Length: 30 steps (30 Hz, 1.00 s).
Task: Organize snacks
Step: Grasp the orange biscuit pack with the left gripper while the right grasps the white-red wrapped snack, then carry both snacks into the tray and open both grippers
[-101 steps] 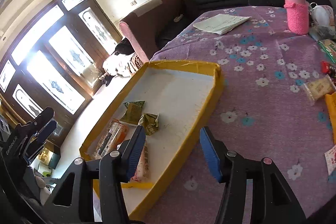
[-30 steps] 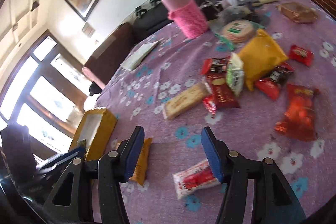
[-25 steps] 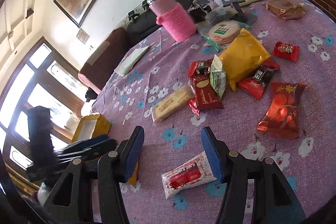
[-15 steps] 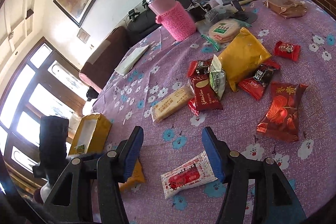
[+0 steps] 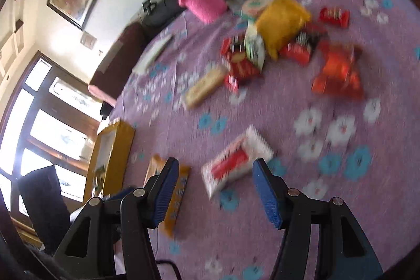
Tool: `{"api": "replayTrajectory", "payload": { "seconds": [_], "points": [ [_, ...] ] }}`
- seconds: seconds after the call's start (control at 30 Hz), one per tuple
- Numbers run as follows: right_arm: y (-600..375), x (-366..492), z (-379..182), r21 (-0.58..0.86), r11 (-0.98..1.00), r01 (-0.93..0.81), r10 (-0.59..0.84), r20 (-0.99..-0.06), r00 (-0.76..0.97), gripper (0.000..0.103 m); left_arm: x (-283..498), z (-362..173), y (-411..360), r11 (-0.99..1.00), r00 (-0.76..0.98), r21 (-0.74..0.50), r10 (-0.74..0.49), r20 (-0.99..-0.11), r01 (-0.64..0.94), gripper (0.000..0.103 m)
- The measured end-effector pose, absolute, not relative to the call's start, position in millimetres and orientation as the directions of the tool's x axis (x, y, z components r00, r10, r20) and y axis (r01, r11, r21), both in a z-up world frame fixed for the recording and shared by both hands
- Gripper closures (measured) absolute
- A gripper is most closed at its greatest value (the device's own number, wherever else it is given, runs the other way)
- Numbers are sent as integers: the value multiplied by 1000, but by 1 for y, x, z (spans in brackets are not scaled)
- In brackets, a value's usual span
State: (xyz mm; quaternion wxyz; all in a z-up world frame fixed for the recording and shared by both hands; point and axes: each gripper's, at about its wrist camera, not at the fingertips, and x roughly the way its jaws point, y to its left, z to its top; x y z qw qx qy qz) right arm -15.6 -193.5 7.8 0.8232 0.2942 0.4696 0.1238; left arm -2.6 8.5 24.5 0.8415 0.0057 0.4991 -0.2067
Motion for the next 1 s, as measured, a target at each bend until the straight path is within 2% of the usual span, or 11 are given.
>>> {"api": "replayTrajectory", "payload": {
  "seconds": [0.2,0.47,0.6,0.67,0.8,1.0],
  "points": [
    [-170,-1,11,489,865,113,370,-773,516,42,-3,8,-3,926,444,-108,-273,-854,362,33],
    [-136,16,14,245,966,85,168,-841,515,44,-14,18,22,942,463,-162,-288,-838,294,34],
    [-120,16,12,84,995,62,38,-848,529,55,-31,36,49,943,499,-222,-322,-805,249,34],
    [-118,12,11,27,997,73,-17,-839,544,70,-42,46,68,941,523,-263,-338,-783,214,34],
    [-134,3,12,128,988,83,58,-820,569,78,-60,63,110,930,571,-335,-358,-739,149,34],
    [-137,-12,29,272,961,48,188,-770,609,79,-77,84,184,937,668,-350,-271,-693,18,34]
  ]
}}
